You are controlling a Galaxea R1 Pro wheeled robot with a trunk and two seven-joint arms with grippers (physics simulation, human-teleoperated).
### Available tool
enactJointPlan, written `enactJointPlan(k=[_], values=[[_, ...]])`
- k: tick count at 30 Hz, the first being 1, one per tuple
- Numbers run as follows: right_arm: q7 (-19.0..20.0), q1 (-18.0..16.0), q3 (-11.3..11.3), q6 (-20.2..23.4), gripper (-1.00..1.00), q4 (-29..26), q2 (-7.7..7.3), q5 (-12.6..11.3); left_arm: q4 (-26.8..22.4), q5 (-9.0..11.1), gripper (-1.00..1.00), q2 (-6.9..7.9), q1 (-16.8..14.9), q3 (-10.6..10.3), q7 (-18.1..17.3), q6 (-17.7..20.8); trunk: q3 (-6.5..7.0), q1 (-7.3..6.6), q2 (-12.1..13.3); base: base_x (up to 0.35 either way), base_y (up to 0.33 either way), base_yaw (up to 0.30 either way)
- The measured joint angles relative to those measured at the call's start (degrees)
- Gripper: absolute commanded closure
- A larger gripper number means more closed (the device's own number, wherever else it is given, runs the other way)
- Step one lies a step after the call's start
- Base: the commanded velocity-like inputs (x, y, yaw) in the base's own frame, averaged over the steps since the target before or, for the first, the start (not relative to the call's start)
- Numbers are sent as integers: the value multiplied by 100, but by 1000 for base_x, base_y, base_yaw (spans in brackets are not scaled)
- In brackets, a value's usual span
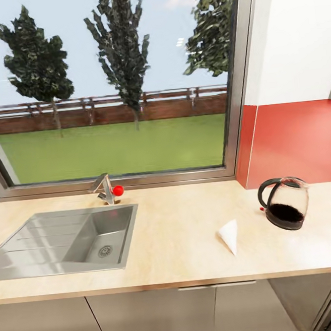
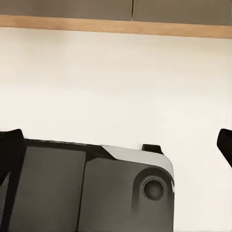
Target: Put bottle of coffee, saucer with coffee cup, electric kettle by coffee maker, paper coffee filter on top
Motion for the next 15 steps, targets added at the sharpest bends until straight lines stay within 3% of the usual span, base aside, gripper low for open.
enactJointPlan(k=[2, 5, 6, 7, 8, 15], values=[[4, 0, 1, 1, -100, -72, 0, 0, -3, 1, -100, 0, -2, 1, 0, 0, 0, 0, 0, -330, 0, 0], [7, -1, 6, 4, -100, -685, 27, -9, 1, 1, -100, 0, -3, 1, 2, -13, 0, 0, 0, -336, 0, 0], [6, -3, 44, 5, -100, -1086, 134, -13, -1, 2, -100, -4, -3, 1, 2, -22, 1, 0, 0, -337, 0, 0], [-1, -2, 157, 5, -100, -1431, 321, -11, -3, 7, -100, -4, -3, 1, 6, -25, 1, 0, 0, -337, 0, 0], [-4, -1, 210, 4, -100, -1596, 368, -14, -5, 8, -100, -2, -3, 1, 5, -26, 0, 0, 0, -337, 0, 0], [-42, -1, 940, 4, -100, -2994, 458, -28, -15, 9, -100, -16, -13, -6, -2, -49, 1, 0, 0, -328, 0, 0]])
